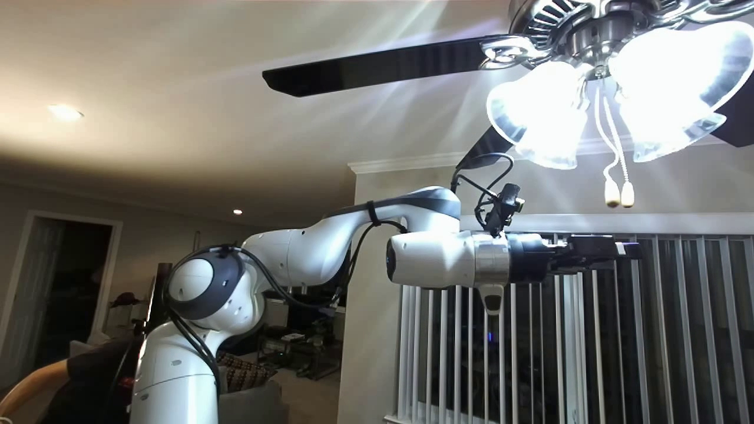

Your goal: Pull the long rope dangling from the lights downwards

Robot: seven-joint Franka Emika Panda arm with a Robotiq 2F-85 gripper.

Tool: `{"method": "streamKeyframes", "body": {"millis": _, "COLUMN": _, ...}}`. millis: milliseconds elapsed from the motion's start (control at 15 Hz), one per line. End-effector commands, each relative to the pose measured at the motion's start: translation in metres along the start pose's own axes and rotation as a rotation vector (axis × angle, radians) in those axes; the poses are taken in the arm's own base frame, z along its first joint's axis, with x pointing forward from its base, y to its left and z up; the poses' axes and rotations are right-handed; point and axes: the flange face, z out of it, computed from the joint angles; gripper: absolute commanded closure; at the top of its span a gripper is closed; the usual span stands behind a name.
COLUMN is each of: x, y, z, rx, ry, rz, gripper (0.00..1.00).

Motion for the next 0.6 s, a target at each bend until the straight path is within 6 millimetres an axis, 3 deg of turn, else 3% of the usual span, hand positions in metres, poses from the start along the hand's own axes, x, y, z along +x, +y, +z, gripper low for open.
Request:
{"method": "streamKeyframes", "body": {"millis": 0, "x": 0.011, "y": -0.004, "z": -0.004, "rx": -0.012, "ry": 0.019, "rz": 0.010, "gripper": 0.02}}
{"method": "streamKeyframes", "body": {"millis": 133, "x": 0.019, "y": -0.004, "z": -0.003, "rx": -0.021, "ry": 0.041, "rz": -0.005, "gripper": 0.00}}
{"method": "streamKeyframes", "body": {"millis": 533, "x": 0.075, "y": 0.000, "z": 0.008, "rx": -0.068, "ry": 0.189, "rz": -0.145, "gripper": 0.00}}
